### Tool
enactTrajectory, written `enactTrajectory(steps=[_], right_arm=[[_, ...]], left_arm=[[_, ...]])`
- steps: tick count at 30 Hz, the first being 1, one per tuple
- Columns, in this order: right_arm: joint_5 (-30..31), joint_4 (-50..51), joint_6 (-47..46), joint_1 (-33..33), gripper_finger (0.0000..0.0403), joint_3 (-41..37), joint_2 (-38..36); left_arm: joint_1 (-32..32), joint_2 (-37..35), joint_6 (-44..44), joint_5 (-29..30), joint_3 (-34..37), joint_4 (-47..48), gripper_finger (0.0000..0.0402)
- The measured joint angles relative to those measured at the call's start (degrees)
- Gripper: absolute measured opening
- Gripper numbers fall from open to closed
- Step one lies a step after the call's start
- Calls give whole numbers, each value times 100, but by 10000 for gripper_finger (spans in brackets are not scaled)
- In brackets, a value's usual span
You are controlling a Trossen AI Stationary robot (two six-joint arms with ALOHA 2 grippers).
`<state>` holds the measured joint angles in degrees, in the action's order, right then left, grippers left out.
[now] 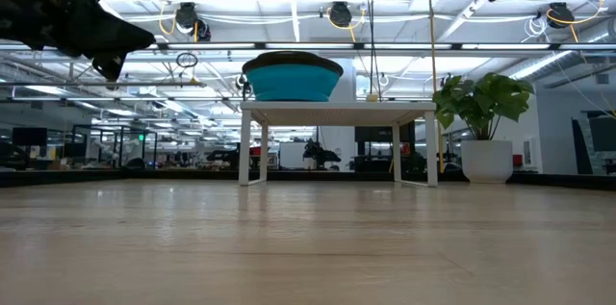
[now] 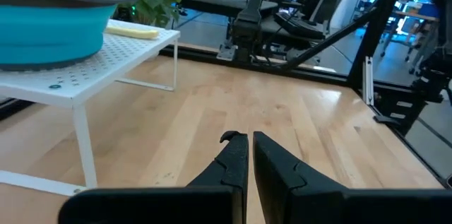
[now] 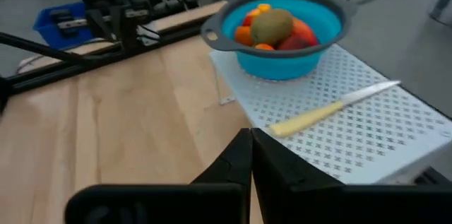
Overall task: Pick & Place Fruit
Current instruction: Return to Home Position
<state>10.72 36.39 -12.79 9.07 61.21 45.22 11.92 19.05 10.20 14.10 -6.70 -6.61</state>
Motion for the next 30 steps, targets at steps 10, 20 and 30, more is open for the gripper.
enactTrajectory(steps=[10,20,30], right_arm=[[-389,-560,-180,-185,1,-1632,-1021],[-1246,-1259,-52,-187,1,-2903,-2018],[-1233,-1472,209,-185,1,-3397,-3114]], left_arm=[[-1,0,0,714,0,25,21],[-2,0,-9,1452,0,57,21],[-2,0,-808,1443,0,36,21]])
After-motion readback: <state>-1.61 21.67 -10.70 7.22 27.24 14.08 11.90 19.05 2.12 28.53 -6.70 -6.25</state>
